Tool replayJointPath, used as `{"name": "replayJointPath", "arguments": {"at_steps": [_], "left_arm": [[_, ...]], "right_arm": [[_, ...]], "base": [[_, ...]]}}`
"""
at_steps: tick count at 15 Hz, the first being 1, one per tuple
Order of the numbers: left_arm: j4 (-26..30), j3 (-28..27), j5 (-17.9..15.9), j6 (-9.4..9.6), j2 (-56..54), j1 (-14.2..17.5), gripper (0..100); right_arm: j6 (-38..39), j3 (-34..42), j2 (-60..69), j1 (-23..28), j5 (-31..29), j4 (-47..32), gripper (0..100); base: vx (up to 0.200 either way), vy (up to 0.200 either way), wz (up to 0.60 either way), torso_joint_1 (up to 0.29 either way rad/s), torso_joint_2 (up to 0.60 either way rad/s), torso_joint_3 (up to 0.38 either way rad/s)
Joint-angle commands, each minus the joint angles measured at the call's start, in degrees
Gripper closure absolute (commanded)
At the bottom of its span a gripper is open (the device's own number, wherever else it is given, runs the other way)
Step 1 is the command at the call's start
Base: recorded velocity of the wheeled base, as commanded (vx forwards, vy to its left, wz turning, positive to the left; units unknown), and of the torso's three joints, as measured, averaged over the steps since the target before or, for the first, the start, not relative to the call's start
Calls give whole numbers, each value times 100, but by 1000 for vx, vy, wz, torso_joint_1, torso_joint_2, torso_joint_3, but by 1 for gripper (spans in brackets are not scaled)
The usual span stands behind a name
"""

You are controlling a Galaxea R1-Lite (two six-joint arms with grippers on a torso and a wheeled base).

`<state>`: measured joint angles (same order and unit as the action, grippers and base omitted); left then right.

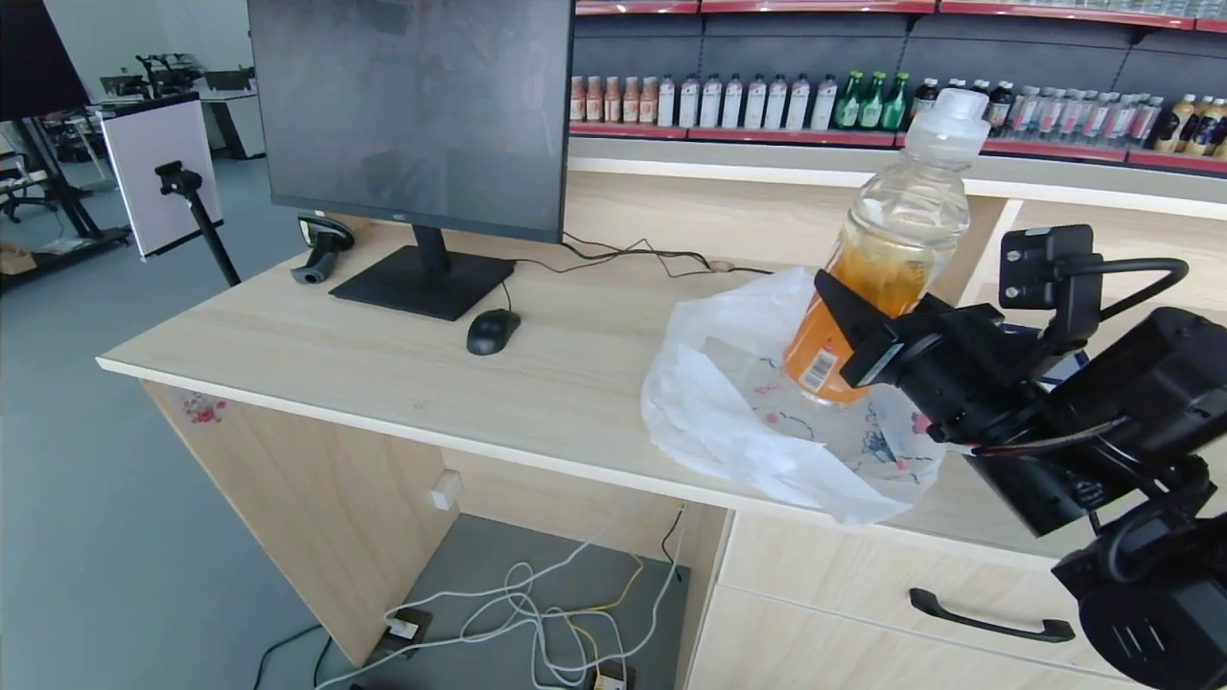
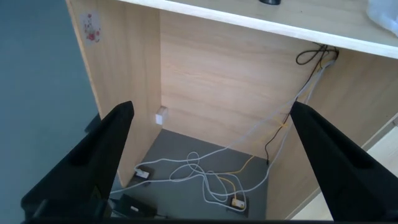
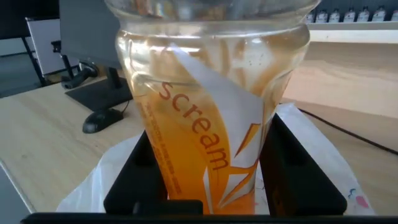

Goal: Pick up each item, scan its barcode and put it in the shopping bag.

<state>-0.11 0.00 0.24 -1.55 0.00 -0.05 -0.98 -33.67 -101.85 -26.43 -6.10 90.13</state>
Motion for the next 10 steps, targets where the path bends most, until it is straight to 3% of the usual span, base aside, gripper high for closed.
{"name": "replayJointPath", "arguments": {"at_steps": [1, 5, 10], "left_arm": [[-7, 0, 2, -3, 9, -4, 0], [2, 0, 2, -3, 0, -4, 0], [2, 0, 2, 5, 0, -4, 0]], "right_arm": [[-26, -491, -458, -3, -6, -12, 100], [-8, -1370, -1355, 33, -6, -12, 100], [-87, -1660, -1935, 375, 47, -12, 100]], "base": [[0, 0, 0, 0, 0, 0], [0, 0, 0, 0, 0, 0], [0, 0, 0, 0, 0, 0]]}}
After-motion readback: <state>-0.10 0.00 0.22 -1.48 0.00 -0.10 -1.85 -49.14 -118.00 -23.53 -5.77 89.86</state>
